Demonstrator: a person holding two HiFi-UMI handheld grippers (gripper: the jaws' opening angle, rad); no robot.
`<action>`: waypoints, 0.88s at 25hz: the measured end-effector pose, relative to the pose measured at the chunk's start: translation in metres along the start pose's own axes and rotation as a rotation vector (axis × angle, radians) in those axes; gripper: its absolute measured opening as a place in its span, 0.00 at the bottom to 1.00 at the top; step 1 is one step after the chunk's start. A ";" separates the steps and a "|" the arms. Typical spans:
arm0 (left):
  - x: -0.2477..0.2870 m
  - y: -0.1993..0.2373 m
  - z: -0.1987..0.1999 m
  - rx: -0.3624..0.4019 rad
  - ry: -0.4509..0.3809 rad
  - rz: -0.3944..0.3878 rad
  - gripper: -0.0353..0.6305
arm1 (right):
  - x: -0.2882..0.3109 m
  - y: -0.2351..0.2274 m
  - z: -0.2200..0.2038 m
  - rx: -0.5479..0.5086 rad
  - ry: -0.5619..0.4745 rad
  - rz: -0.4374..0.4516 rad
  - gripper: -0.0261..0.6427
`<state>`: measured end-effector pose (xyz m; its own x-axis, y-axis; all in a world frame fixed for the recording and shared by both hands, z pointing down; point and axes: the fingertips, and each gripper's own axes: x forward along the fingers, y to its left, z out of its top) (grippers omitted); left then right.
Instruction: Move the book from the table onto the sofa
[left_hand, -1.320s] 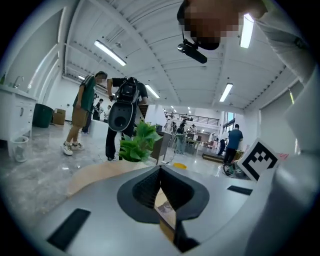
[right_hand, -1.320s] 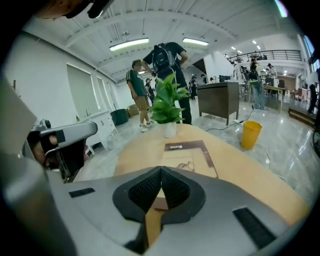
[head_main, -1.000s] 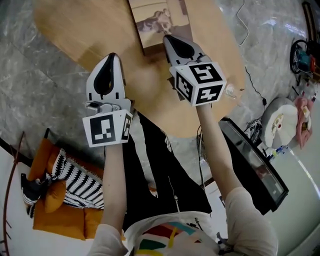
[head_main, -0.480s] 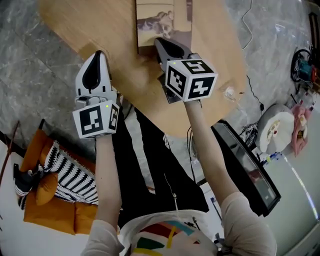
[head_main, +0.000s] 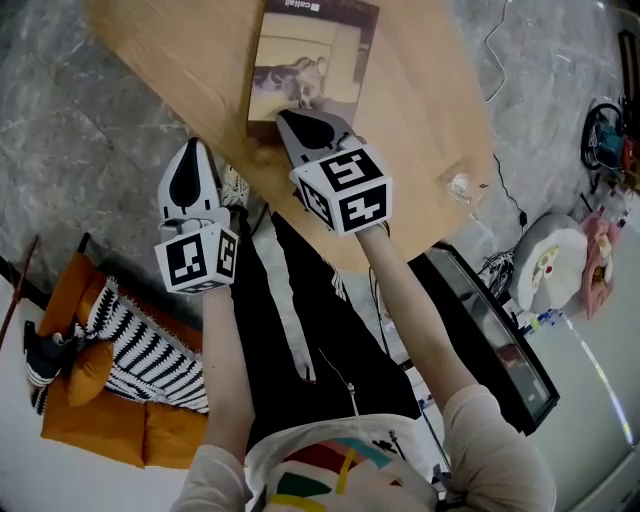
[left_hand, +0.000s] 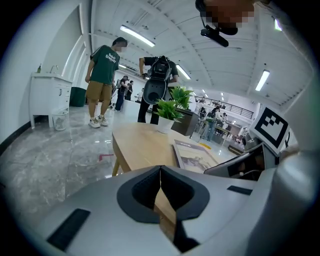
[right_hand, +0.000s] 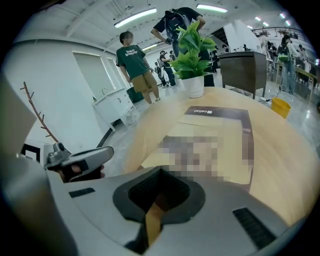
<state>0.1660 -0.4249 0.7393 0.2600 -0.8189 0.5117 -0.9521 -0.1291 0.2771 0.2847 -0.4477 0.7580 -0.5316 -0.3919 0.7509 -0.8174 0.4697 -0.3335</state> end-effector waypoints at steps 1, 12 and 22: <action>0.000 -0.003 -0.001 -0.003 0.006 -0.002 0.06 | -0.001 0.000 0.000 0.011 0.004 0.006 0.06; -0.037 0.022 -0.024 -0.081 -0.037 0.016 0.06 | 0.015 0.060 -0.022 -0.056 0.080 0.115 0.06; -0.046 0.034 -0.042 -0.173 -0.011 -0.026 0.24 | 0.020 0.124 -0.050 -0.207 0.142 0.307 0.06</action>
<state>0.1284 -0.3682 0.7591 0.2816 -0.8227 0.4938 -0.9030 -0.0531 0.4264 0.1835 -0.3577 0.7605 -0.6964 -0.1022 0.7103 -0.5557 0.7031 -0.4436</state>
